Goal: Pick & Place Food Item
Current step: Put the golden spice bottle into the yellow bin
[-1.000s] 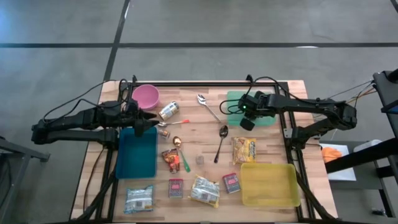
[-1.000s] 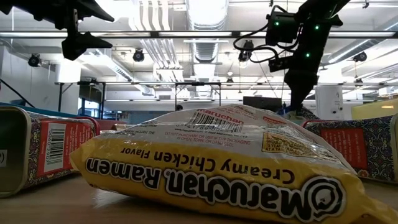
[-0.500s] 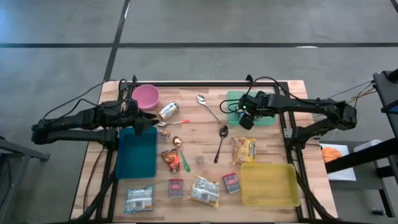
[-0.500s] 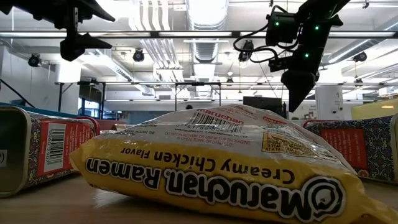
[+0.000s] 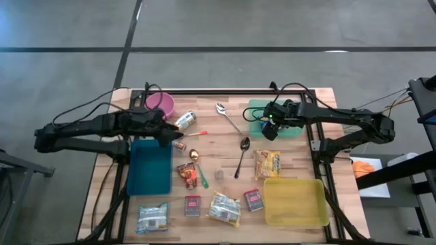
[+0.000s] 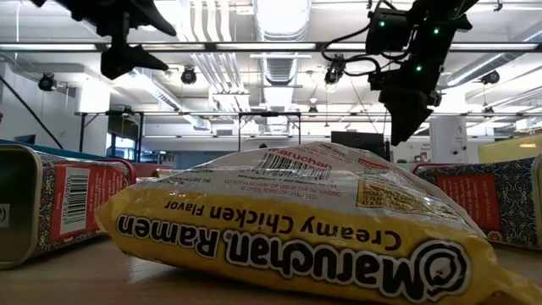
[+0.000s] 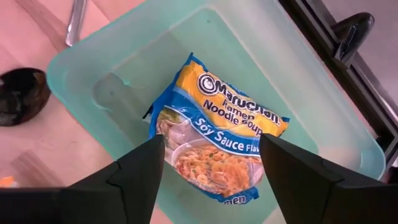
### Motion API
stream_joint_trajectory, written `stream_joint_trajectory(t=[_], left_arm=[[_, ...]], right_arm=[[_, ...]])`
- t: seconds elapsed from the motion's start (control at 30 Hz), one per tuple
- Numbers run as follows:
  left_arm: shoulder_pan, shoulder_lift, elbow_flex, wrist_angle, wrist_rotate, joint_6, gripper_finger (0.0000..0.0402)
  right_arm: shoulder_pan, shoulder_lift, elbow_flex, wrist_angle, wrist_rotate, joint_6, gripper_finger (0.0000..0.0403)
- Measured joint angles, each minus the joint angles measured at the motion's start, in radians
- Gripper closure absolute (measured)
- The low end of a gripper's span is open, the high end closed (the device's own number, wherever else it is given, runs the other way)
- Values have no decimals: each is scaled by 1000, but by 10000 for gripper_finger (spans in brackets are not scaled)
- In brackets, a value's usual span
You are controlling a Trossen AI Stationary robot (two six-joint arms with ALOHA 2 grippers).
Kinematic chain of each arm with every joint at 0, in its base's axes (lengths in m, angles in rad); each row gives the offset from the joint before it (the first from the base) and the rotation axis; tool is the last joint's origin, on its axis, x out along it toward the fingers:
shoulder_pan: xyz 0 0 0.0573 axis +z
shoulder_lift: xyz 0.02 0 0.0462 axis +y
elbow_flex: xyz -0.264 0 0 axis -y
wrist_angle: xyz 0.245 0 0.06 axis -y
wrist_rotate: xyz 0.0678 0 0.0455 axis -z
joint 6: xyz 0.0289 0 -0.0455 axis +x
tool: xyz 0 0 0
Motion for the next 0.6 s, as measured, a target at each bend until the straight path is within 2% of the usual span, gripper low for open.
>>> stream_joint_trajectory(t=[0.2, 0.5, 0.6], left_arm=[[84, 124, 146, -190, -33, 43, 103], [181, 300, 247, -207, -32, 108, 103], [218, 365, 255, -223, 5, 139, 103]], right_arm=[[2, -51, 0, 1, -21, 22, 142], [1, -104, 0, 1, -22, 25, 142], [1, -105, 0, 2, -22, 18, 142]])
